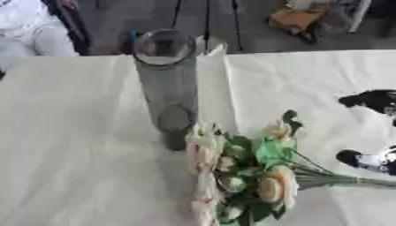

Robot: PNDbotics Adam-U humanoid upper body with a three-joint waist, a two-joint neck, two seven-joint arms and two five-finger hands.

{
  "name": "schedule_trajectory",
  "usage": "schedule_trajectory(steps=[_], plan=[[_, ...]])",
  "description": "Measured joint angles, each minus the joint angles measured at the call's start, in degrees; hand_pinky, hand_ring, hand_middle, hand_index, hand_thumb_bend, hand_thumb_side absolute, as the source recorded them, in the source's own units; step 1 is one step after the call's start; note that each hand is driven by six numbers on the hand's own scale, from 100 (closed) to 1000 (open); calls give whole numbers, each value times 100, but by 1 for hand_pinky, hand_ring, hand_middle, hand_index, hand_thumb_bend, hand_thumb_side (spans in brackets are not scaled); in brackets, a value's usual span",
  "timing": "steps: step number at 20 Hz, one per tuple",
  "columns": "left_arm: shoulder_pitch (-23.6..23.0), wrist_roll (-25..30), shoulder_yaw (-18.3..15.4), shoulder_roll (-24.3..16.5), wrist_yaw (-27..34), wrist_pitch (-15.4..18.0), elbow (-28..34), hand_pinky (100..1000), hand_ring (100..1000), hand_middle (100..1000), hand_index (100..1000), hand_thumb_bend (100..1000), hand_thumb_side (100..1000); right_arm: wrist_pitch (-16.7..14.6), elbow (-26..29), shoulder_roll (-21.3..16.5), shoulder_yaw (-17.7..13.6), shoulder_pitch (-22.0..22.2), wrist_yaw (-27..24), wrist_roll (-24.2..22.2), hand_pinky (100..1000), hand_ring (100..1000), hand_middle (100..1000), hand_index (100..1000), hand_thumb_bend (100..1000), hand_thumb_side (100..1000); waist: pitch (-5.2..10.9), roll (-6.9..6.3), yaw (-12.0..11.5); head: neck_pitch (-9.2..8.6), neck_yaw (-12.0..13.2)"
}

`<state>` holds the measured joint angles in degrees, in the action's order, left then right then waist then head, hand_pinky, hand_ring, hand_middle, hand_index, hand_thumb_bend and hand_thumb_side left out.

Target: Arrange flowers into the vase.

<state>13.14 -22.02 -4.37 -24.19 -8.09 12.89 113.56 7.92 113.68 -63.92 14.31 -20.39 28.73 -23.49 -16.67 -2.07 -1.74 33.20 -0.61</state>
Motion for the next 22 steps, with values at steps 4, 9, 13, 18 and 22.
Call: schedule_trajectory(steps=[4,9,13,18,22], plan=[[7,3,29,1,-1,-5,0,750,888,883,926,119,1000,137,4,6,124,-162,-32,-190,823,915,902,1000,476,829,0,0,-1,77,1],[24,2,30,5,-4,-8,0,748,888,893,926,116,1000,200,13,11,246,-296,-35,-483,823,919,909,1000,425,789,-7,0,-10,312,101],[26,-1,30,10,-5,-10,0,748,888,893,926,115,1000,202,13,19,318,-367,-35,-704,820,917,909,1000,413,770,-63,0,-10,491,252],[49,-1,32,36,-8,-11,0,746,886,892,925,111,1000,198,13,30,425,-415,-35,-912,812,913,907,1000,374,720,-190,-2,-50,559,455],[60,13,66,62,-9,3,0,759,895,900,934,100,1000,241,13,63,502,-422,-26,-1055,773,882,881,1000,248,658,-299,-3,-60,503,470]])
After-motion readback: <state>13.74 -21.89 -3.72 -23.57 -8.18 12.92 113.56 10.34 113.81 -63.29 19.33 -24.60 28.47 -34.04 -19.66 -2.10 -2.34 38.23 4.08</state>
